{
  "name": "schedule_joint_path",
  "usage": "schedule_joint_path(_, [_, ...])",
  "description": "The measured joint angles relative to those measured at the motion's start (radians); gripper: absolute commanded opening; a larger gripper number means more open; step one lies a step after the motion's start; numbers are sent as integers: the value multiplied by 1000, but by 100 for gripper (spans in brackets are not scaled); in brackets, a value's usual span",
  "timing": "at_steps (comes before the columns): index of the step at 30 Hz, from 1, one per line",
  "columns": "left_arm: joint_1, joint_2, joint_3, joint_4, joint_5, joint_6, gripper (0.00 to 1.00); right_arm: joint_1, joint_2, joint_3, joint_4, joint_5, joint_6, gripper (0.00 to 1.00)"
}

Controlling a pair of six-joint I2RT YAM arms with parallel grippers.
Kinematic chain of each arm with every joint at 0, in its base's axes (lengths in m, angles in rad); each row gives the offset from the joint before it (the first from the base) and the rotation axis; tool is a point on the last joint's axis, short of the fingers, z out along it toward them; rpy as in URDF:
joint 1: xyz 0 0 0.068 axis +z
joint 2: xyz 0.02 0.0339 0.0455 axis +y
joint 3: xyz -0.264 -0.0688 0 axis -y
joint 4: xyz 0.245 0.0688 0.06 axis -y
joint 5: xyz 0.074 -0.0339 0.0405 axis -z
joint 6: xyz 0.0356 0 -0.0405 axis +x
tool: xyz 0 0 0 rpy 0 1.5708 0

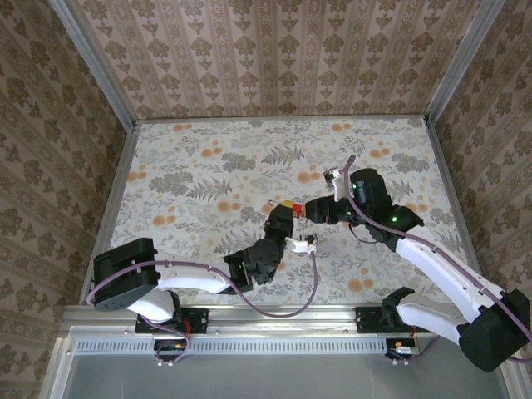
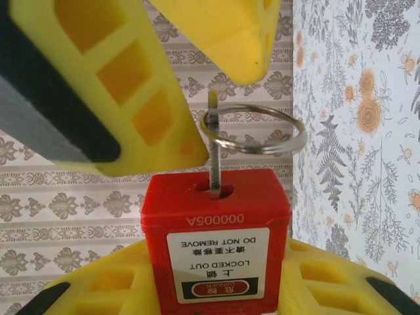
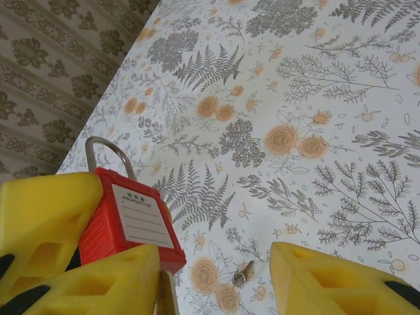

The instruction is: Unlock with the key

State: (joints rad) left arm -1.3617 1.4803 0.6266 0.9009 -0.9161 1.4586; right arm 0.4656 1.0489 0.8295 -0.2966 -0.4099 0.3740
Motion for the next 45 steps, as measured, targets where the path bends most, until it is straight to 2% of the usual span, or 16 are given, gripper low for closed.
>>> schedule_joint_path(5, [0,0,-1,-4,0,0,0,0,0,0,-1,6,7,51])
schedule_joint_path(12, [0,0,-3,3,0,0,0,-53,-32,-5,14,-49,119,69])
schedule_joint_path(16, [0,19,-10,33,0,0,0,-132,-27,-97,182,-201,297,77])
schedule_joint_path(19, [0,41,-11,49,0,1,0,-151,21,-199,338,-296,451,81])
schedule_joint_path(23, [1,71,-13,64,-5,1,0,-158,48,-289,468,-352,591,85])
schedule_joint_path(33, [9,97,1,88,0,0,0,-153,48,-382,740,-426,792,86])
schedule_joint_path(45, [11,114,31,95,4,1,0,-134,48,-420,859,-436,888,81])
